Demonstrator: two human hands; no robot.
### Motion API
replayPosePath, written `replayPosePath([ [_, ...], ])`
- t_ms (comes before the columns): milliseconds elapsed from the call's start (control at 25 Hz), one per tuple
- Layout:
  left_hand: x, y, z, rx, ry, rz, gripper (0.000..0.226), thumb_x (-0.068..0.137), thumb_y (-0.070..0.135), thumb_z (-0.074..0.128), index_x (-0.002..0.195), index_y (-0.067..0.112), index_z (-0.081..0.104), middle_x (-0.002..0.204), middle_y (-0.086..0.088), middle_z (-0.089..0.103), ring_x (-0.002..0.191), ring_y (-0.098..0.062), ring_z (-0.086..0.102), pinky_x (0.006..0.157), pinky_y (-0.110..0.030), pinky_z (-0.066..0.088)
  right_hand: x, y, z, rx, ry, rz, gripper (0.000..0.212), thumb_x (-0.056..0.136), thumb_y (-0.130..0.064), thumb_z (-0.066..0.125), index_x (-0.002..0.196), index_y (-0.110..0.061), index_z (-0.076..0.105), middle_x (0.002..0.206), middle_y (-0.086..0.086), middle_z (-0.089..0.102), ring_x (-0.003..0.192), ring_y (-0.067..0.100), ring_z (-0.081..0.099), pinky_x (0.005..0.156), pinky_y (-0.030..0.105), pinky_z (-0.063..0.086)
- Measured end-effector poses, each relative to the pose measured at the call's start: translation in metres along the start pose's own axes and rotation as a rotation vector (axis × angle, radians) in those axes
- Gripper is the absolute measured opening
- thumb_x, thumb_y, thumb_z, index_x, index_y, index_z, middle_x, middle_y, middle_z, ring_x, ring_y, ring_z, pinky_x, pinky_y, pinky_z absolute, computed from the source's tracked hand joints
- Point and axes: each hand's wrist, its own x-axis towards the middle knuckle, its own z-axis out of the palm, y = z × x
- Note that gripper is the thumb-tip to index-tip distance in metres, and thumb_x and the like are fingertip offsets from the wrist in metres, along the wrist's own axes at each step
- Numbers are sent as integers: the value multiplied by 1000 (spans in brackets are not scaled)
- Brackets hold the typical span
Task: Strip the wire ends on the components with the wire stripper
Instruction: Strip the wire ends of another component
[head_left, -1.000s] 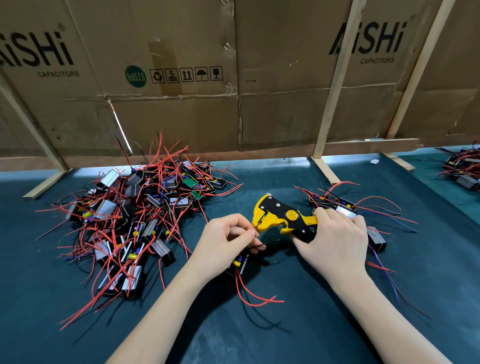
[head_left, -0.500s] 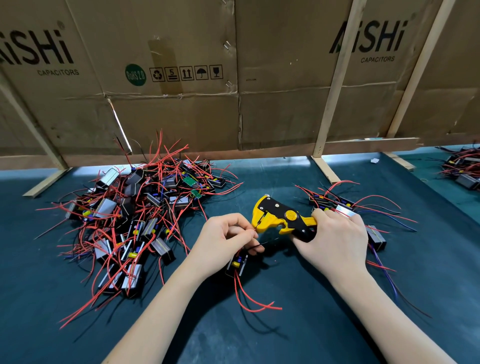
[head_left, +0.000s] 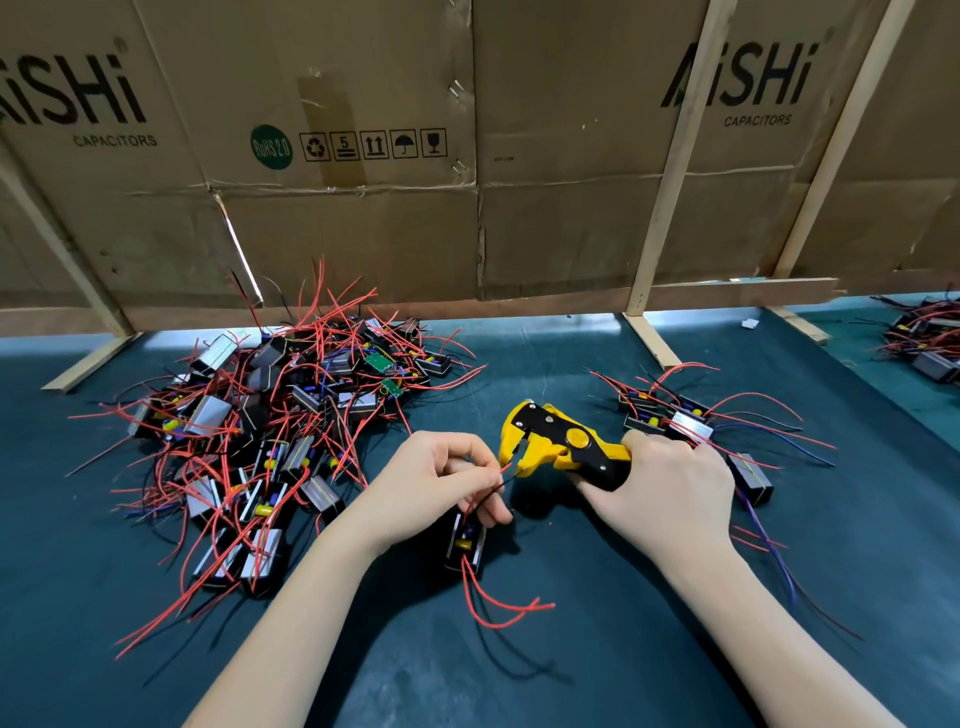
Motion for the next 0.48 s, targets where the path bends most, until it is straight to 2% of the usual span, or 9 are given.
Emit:
replayPosePath([
  [120, 1, 0, -6, 11, -30, -41, 15, 94, -2, 52, 82, 4, 57, 78, -23, 73, 63, -17, 67, 63, -22, 47, 0, 4, 5, -25, 44, 21, 54, 60, -55, 79, 78, -9, 60, 73, 7, 62, 73, 33, 60, 72, 40, 36],
  [240, 1, -2, -10, -41, -70, -63, 8, 94, 3, 57, 86, 6, 58, 84, -19, 75, 70, -18, 69, 69, -22, 51, 1, 7, 8, -37, 76, 62, 56, 60, -56, 80, 80, -7, 60, 75, 8, 62, 74, 34, 59, 72, 41, 36],
  [360, -2, -4, -12, -44, -93, -32, 6, 89, 10, 69, 90, 5, 68, 84, -15, 75, 71, -16, 67, 71, -21, 52, 0, 6, 9, -22, 102, 64, 56, 60, -55, 80, 81, -6, 61, 76, 9, 62, 73, 34, 59, 73, 42, 37],
  [480, -2, -5, -10, -45, -51, -23, 5, 86, 11, 73, 85, 6, 75, 75, -12, 74, 66, -16, 63, 70, -23, 52, 0, 6, 10, -10, 131, 65, 55, 61, -54, 80, 81, -7, 60, 75, 8, 61, 73, 34, 58, 73, 42, 37],
])
